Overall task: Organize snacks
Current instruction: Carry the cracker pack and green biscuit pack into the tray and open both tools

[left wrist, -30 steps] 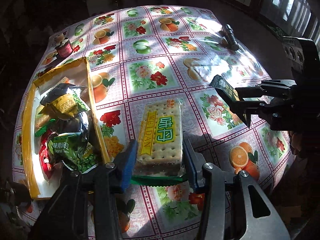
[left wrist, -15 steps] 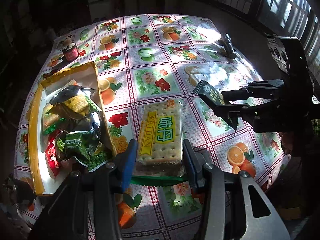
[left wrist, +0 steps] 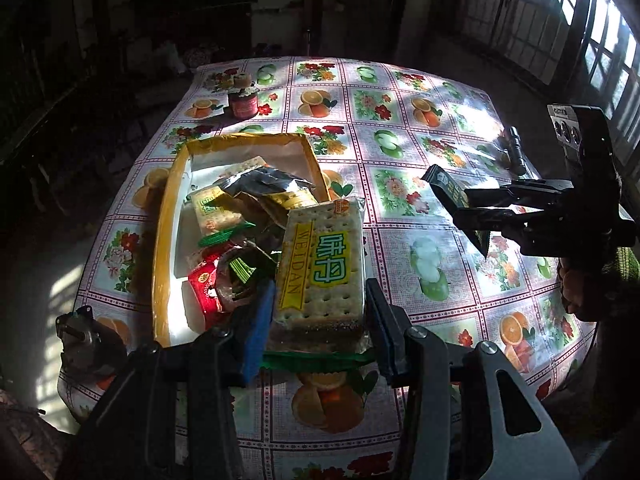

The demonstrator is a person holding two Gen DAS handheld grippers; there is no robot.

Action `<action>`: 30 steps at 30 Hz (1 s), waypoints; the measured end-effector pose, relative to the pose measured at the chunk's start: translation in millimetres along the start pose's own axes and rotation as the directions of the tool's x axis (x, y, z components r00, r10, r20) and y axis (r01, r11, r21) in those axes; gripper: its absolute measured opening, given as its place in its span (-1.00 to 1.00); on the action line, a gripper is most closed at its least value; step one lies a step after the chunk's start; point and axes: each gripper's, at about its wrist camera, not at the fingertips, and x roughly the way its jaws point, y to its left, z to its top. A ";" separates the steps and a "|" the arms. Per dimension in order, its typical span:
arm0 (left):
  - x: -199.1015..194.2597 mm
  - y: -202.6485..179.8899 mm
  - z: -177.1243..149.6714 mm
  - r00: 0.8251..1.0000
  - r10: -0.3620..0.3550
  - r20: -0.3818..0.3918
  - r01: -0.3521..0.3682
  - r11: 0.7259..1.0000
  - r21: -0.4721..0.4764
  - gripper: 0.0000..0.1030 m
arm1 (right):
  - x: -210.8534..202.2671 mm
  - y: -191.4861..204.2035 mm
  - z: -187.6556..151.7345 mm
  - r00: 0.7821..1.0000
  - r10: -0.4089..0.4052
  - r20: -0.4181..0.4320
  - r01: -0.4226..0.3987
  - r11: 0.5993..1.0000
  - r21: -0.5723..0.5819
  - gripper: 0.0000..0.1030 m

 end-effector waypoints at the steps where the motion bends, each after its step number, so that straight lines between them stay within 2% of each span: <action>1: -1.4 8.4 -0.5 1.000 0.012 0.004 -0.012 1.000 -0.019 -0.10 | 6.5 3.2 6.2 1.000 0.008 0.000 -0.008 1.000 -0.007 -0.15; 8: 11.2 44.7 -2.4 0.999 0.042 -0.016 -0.043 0.993 -0.108 -0.10 | 57.5 18.7 52.0 0.998 0.063 0.007 -0.063 0.998 -0.007 -0.15; 16: 35.8 60.0 -0.3 0.998 0.036 -0.050 -0.044 0.987 -0.157 -0.10 | 122.7 4.4 97.4 0.998 0.051 -0.028 -0.050 0.998 0.036 -0.15; 23: 55.4 70.0 6.4 0.997 0.032 -0.075 -0.046 0.980 -0.192 -0.10 | 156.7 -8.0 114.9 0.997 0.031 -0.077 -0.028 0.999 0.041 -0.15; 30: 74.5 67.0 8.8 0.994 0.028 -0.105 -0.049 0.978 -0.202 -0.10 | 165.4 -8.6 117.4 0.995 0.031 -0.093 -0.030 0.999 0.018 -0.15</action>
